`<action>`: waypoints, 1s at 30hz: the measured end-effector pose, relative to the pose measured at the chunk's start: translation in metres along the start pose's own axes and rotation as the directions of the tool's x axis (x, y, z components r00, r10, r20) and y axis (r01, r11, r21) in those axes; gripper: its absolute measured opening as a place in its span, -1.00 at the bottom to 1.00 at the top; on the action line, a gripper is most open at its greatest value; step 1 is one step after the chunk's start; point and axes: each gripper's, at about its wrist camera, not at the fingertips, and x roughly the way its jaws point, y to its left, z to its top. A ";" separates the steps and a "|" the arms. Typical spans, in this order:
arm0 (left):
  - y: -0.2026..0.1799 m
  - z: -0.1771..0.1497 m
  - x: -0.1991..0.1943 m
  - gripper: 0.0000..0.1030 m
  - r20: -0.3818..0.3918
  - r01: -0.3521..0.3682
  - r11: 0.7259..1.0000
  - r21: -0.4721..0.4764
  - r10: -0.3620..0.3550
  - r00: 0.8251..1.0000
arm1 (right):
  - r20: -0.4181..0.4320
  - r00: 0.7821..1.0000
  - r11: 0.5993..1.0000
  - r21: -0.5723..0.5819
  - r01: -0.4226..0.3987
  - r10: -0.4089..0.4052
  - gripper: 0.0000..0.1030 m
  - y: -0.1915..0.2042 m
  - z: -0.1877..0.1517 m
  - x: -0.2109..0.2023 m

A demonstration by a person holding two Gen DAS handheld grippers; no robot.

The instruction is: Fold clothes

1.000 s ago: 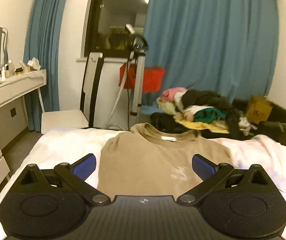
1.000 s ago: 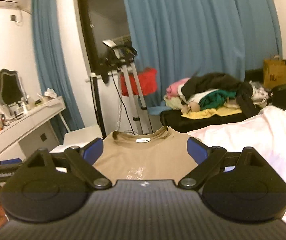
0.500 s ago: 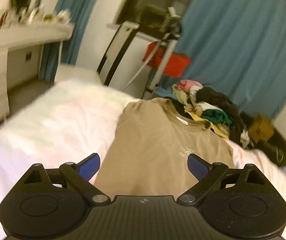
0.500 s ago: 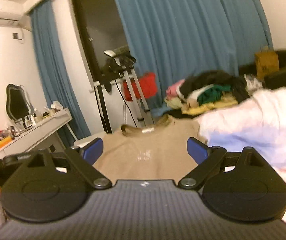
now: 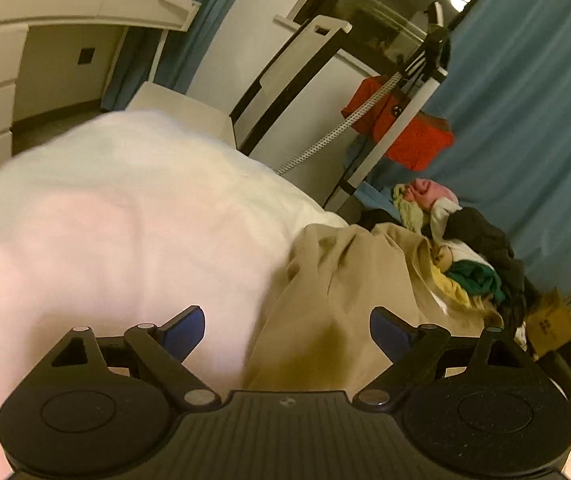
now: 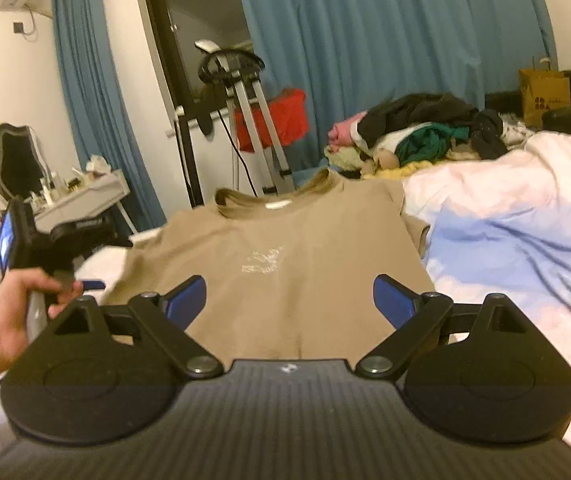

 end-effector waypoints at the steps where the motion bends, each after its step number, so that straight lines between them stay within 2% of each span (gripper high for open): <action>1: -0.003 0.002 0.009 0.66 0.004 -0.005 1.000 0.015 0.005 1.000 | -0.008 1.000 1.000 0.006 0.000 0.000 0.78 -0.002 -0.001 0.008; 3: -0.010 0.005 0.027 0.51 0.012 -0.015 0.999 0.046 0.014 1.000 | -0.028 1.000 1.000 0.028 0.004 -0.003 0.78 -0.009 -0.005 0.023; 5: -0.017 0.009 0.045 -0.08 0.020 -0.025 0.997 0.076 0.023 1.000 | -0.046 0.999 0.998 0.061 0.000 0.003 0.78 -0.017 -0.007 0.034; 6: -0.021 0.011 0.054 -0.22 0.024 -0.030 0.995 0.091 0.028 0.999 | -0.053 0.999 0.997 0.078 -0.003 0.007 0.78 -0.021 -0.008 0.038; 8: -0.027 0.014 0.072 -0.82 0.032 -0.040 0.992 0.122 0.036 0.999 | -0.053 0.998 0.994 0.105 -0.014 0.020 0.78 -0.025 -0.006 0.042; 9: -0.035 0.015 0.075 -0.87 0.049 -0.050 0.985 0.166 0.043 0.998 | -0.052 0.998 0.993 0.119 -0.020 0.026 0.78 -0.027 -0.005 0.044; 10: -0.048 0.012 0.071 -0.89 0.083 -0.068 0.966 0.249 0.048 0.995 | -0.048 0.998 0.991 0.131 -0.024 0.030 0.78 -0.028 -0.004 0.043; 11: -0.064 0.008 0.067 -0.91 0.109 -0.079 0.937 0.340 0.044 0.993 | -0.044 0.998 0.989 0.145 -0.027 0.034 0.78 -0.029 -0.004 0.042; 12: -0.081 0.001 0.062 -0.92 0.126 -0.083 0.896 0.437 0.031 0.992 | -0.041 0.999 0.987 0.161 -0.026 0.033 0.78 -0.032 -0.003 0.040; 15: -0.131 -0.028 0.048 -0.92 0.123 -0.039 0.739 0.673 -0.060 0.991 | -0.043 0.999 0.981 0.192 -0.017 0.026 0.78 -0.039 -0.003 0.037; 18: -0.171 -0.067 0.047 -0.92 0.042 0.030 0.594 0.804 -0.107 0.993 | -0.064 0.998 0.971 0.237 0.014 0.002 0.78 -0.049 -0.003 0.039; 20: -0.187 -0.094 0.055 -0.88 -0.008 0.048 0.521 0.852 -0.078 0.997 | -0.077 0.997 0.962 0.270 0.029 -0.009 0.78 -0.055 -0.004 0.040; 21: -0.192 -0.104 0.059 -0.84 -0.034 0.059 0.496 0.866 -0.061 0.998 | -0.079 0.997 0.961 0.273 0.035 -0.014 0.78 -0.056 -0.004 0.040; 23: -0.193 -0.114 0.062 -0.53 -0.076 0.089 0.495 0.864 -0.045 0.996 | -0.084 0.996 0.959 0.280 0.046 -0.023 0.78 -0.059 -0.005 0.040; 24: -0.192 -0.116 0.059 -0.48 -0.093 0.107 0.501 0.859 -0.052 0.994 | -0.087 0.996 0.958 0.281 0.048 -0.024 0.78 -0.060 -0.005 0.040; 25: -0.189 -0.114 0.053 -0.19 -0.109 0.131 0.516 0.846 -0.073 0.991 | -0.090 0.996 0.958 0.284 0.050 -0.025 0.78 -0.060 -0.005 0.040; 26: -0.186 -0.111 0.044 0.07 -0.125 0.158 0.538 0.828 -0.097 0.987 | -0.093 0.995 0.956 0.290 0.049 -0.023 0.78 -0.060 -0.005 0.040; 27: -0.181 -0.107 0.034 0.13 -0.139 0.186 0.562 0.806 -0.126 0.982 | -0.095 0.995 0.955 0.294 0.046 -0.018 0.78 -0.061 -0.005 0.040; 30: -0.156 -0.085 0.002 0.27 -0.159 0.272 0.656 0.704 -0.227 0.961 | -0.100 0.995 0.951 0.307 0.037 -0.006 0.78 -0.064 -0.005 0.039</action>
